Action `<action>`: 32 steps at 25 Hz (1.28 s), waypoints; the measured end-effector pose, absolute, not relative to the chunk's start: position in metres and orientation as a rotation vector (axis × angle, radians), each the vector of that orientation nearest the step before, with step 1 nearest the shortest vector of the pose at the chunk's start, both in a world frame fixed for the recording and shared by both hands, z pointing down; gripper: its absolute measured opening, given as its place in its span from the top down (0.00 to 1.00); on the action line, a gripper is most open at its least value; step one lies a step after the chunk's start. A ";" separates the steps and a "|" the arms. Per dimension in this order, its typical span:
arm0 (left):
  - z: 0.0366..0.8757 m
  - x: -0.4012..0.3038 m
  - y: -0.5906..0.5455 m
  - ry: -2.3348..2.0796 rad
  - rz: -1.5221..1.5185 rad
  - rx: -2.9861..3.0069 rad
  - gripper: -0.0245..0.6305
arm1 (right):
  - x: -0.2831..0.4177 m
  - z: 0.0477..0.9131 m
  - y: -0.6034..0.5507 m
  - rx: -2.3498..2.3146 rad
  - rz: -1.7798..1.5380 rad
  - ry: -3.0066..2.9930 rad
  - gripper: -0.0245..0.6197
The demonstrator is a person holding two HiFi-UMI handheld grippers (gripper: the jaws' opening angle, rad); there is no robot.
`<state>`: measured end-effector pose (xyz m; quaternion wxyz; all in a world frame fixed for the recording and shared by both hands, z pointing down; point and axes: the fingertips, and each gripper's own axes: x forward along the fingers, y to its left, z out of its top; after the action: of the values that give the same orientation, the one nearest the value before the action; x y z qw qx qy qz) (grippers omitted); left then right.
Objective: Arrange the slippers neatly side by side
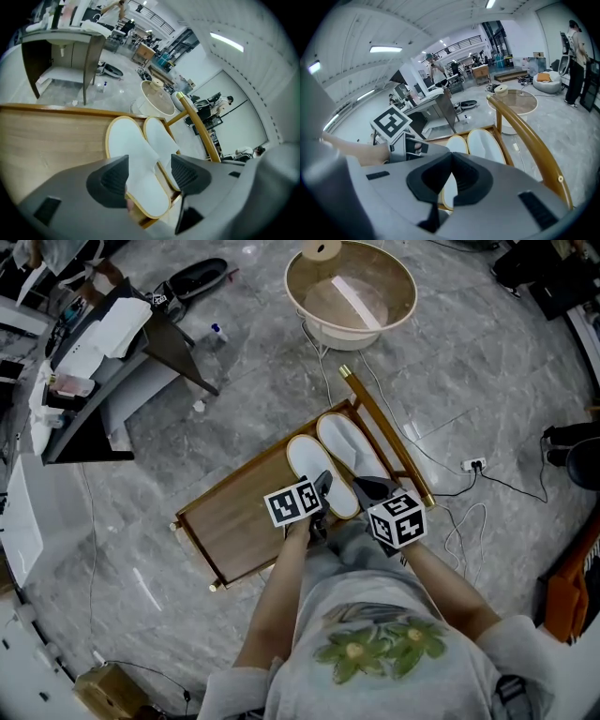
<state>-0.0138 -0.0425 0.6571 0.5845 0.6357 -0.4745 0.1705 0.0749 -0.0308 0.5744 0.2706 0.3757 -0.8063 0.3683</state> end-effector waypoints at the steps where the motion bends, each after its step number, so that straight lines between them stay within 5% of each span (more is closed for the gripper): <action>1: 0.650 -0.018 -0.041 -1.125 0.396 1.519 0.54 | 0.071 0.572 -0.031 1.001 0.989 -2.187 0.95; 13: 0.548 -0.048 -0.012 -1.241 0.457 1.909 0.55 | 0.039 0.520 -0.014 0.973 0.863 -2.320 0.95; 20: 0.509 -0.055 0.012 -1.273 0.486 2.020 0.70 | 0.027 0.494 0.008 1.002 0.875 -2.377 0.95; 24: 0.492 -0.060 0.025 -1.333 0.531 2.089 0.87 | 0.023 0.487 0.025 1.011 0.845 -2.380 0.95; 32: 0.466 -0.063 0.053 -1.379 0.533 2.177 0.94 | 0.009 0.456 0.053 1.011 0.806 -2.457 0.95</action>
<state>-0.0634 0.0531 0.4658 0.2522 0.8005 -0.5072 0.1959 0.0093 0.0531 0.4559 0.1815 0.3581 -0.8702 0.2856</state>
